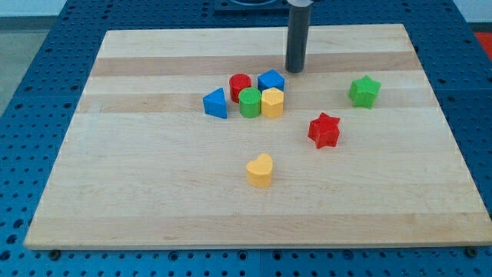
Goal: Push green star slightly up and left
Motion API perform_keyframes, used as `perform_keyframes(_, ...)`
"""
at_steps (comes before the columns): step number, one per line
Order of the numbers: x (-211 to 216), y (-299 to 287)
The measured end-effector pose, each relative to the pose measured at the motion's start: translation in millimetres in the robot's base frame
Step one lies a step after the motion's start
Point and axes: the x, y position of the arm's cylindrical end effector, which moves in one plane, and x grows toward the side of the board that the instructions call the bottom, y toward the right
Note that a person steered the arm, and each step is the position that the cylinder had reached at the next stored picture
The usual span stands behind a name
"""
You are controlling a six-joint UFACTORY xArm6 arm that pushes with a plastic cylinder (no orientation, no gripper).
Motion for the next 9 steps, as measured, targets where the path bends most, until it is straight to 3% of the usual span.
perform_keyframes(5,42,146)
perform_keyframes(7,74,150)
perform_keyframes(9,75,150)
